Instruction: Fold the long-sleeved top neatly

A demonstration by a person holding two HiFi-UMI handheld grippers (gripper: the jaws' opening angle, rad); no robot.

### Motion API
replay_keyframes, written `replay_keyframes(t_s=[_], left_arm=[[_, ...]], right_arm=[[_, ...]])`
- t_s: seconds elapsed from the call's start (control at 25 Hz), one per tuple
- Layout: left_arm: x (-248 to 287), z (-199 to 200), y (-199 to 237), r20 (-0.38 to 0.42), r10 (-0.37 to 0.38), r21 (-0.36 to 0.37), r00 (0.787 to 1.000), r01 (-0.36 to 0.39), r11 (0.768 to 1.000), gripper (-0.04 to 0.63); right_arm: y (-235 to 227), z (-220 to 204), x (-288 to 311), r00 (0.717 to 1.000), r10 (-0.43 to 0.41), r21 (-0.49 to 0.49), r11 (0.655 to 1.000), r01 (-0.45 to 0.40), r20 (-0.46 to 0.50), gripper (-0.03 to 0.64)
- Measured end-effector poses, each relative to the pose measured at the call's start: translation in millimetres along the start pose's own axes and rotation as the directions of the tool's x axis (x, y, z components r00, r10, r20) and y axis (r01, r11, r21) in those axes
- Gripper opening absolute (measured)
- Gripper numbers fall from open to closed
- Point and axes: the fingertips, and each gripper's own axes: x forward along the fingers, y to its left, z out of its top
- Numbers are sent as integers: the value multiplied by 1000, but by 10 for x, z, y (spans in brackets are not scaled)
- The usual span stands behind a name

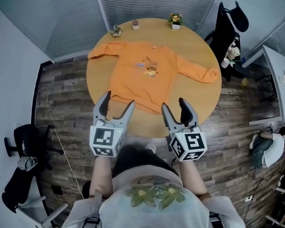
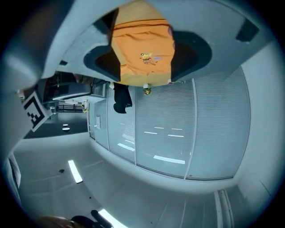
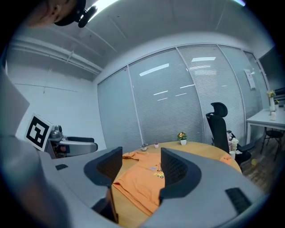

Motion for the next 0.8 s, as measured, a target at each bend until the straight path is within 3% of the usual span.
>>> replay_keyframes(t_s=[0.2,0.44,0.8], left_arm=[[198,-108,126,-36,-36,4,999,36,999,336],[532,-225,493,-82,-104,11,991,106,994,336],[1045,-327,1068,-127,-191,10,973,194,981,336]], right_arm=[[-137,-136,214,999,-34,33,999,35,-32,262],[-343,-291,522,986,-135,36,990,139,-96,261],[-962,-398,857,922,-361,34,929,369,-141,261]])
